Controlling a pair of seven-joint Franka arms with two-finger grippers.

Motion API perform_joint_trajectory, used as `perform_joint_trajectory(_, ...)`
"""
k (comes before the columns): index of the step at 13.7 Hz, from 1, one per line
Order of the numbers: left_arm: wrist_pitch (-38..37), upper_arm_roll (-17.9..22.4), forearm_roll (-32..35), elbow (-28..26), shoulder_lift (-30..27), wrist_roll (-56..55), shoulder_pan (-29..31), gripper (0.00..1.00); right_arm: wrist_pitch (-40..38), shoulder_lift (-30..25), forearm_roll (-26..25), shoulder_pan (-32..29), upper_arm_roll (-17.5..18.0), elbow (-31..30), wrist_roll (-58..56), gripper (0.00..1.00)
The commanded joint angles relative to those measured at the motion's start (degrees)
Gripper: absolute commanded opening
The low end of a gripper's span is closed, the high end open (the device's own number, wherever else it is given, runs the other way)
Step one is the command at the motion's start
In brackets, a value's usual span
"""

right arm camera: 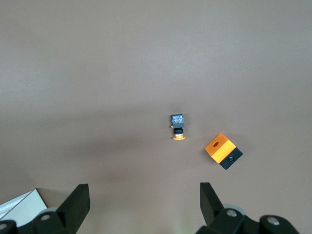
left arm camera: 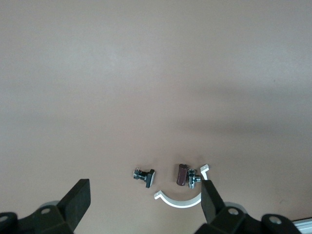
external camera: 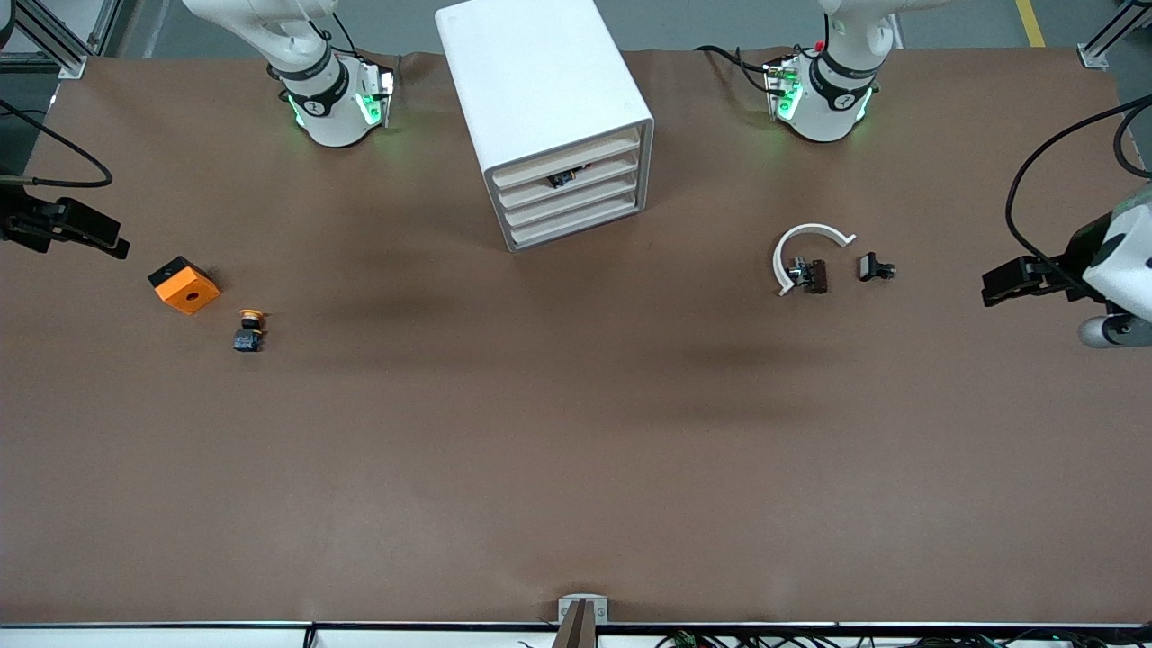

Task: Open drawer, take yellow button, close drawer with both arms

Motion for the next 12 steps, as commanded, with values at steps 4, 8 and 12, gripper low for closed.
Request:
perform_joint_trajectory(4,-4.31,-0.72,0.09,-0.23,-4.84,4.21,3.47,1.00,-1.26,0.61,0.65,-0.05,-0.66,1.28,-0.33,1.00)
perform_joint_trajectory(8,-6.77,-0.72,0.00,-0.40,-7.22,4.39,3.56,1.00,-2.49,0.79,0.21,-0.50,-0.58,1.19,-0.51,1.00)
perform_joint_trajectory(12,-7.83,-0.81,-1.74,-0.58,-8.89,4.30,3.56,1.00,-2.40,0.70,0.30,-0.85,-0.66,1.37,-0.51,1.00)
